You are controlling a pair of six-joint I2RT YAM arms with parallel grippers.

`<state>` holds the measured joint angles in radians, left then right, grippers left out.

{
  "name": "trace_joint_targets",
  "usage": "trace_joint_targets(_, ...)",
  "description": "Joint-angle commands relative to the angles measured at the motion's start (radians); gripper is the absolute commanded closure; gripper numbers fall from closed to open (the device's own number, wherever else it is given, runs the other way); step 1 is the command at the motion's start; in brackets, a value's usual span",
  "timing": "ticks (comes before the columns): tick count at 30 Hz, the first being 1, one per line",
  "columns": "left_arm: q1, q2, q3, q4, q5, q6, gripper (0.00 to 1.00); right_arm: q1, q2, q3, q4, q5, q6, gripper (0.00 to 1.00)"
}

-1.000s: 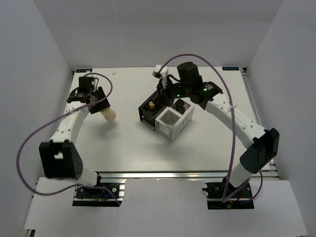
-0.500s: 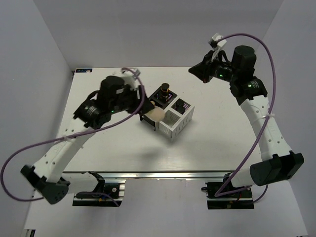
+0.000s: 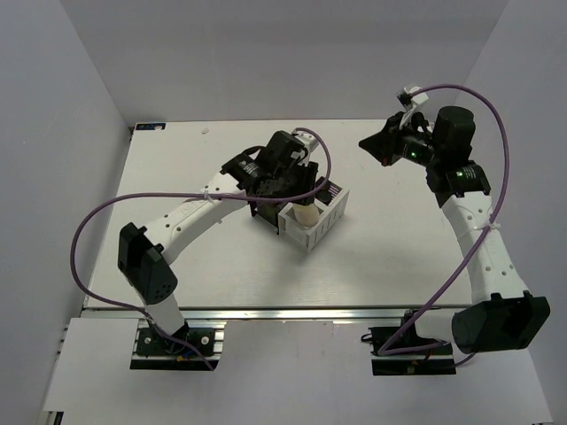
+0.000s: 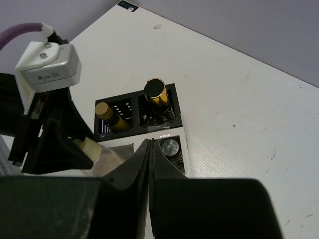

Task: Organize the condiment bottles

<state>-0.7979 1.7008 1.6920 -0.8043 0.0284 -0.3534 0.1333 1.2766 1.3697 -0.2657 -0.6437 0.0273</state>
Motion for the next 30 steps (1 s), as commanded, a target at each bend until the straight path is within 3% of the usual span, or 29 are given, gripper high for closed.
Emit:
trace_joint_targets(1,0.002,-0.01,0.081,0.004,-0.054,0.045,1.0,-0.006,-0.049,-0.03,0.04,-0.019,0.008,1.0)
trace_joint_targets(11,0.002,0.069,0.069,-0.009,-0.099,0.074,1.0,-0.008,-0.063,-0.081,0.034,-0.036,0.005,1.0)
trace_joint_targets(14,0.002,0.085,0.049,0.002,-0.085,0.079,0.84,-0.008,-0.065,-0.086,0.026,-0.042,-0.009,1.0)
trace_joint_targets(15,0.002,0.088,0.044,0.004,-0.081,0.079,0.73,-0.006,-0.065,-0.09,0.025,-0.042,-0.012,1.0)
trace_joint_targets(19,0.002,0.099,0.034,0.02,-0.067,0.082,0.46,-0.006,-0.066,-0.101,0.02,-0.043,-0.018,1.0)
trace_joint_targets(22,0.002,0.105,0.038,0.025,-0.061,0.082,0.33,-0.008,-0.065,-0.109,0.02,-0.047,-0.021,0.97)
trace_joint_targets(30,0.002,0.108,0.092,0.022,-0.053,0.08,0.24,-0.006,-0.057,-0.112,0.002,-0.056,-0.039,0.7)
